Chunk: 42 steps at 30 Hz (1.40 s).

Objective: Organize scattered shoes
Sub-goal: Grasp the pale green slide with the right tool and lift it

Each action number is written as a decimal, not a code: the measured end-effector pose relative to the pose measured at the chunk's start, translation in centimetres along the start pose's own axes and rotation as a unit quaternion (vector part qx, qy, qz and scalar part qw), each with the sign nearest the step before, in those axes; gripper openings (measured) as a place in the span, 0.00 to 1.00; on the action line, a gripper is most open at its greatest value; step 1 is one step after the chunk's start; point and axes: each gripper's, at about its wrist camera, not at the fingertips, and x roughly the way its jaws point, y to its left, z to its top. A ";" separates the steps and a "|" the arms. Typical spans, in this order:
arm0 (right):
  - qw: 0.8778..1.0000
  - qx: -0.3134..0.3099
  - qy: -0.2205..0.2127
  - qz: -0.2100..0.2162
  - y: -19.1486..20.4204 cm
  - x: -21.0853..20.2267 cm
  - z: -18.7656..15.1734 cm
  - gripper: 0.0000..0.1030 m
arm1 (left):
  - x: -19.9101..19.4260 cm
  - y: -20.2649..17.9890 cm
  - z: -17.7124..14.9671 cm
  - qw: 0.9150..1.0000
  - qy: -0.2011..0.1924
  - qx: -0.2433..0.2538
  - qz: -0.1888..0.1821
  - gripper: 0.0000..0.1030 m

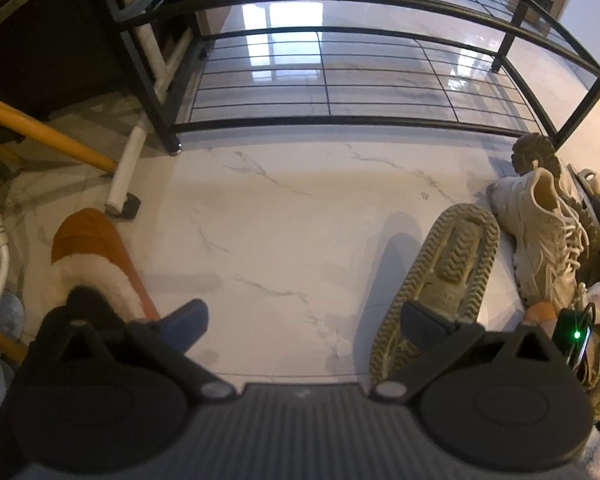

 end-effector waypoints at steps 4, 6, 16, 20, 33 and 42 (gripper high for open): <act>1.000 -0.024 0.000 0.002 0.8 0.5 -0.2 0.99 | 0.1 -0.2 0.0 1.000 -0.002 0.010 0.006 0.99; 0.999 -0.042 0.002 0.002 1.3 0.8 -0.3 0.98 | -0.1 -0.5 0.0 1.000 -0.008 0.019 0.009 0.99; 1.000 -0.026 -0.005 0.013 1.3 0.7 0.3 0.75 | 0.3 -0.4 0.1 1.000 0.000 0.020 0.009 0.99; 0.999 -0.035 -0.020 0.008 1.8 -0.1 0.3 0.70 | 0.2 -0.2 0.1 1.000 0.002 0.015 0.007 0.99; 0.933 -0.285 -0.105 -0.191 7.9 -4.0 1.0 0.67 | 0.2 0.0 0.1 1.000 0.004 0.009 0.004 0.99; 0.900 -0.356 -0.077 -0.241 10.9 0.6 -3.8 0.82 | 0.1 0.8 0.0 1.000 0.005 0.000 0.008 0.99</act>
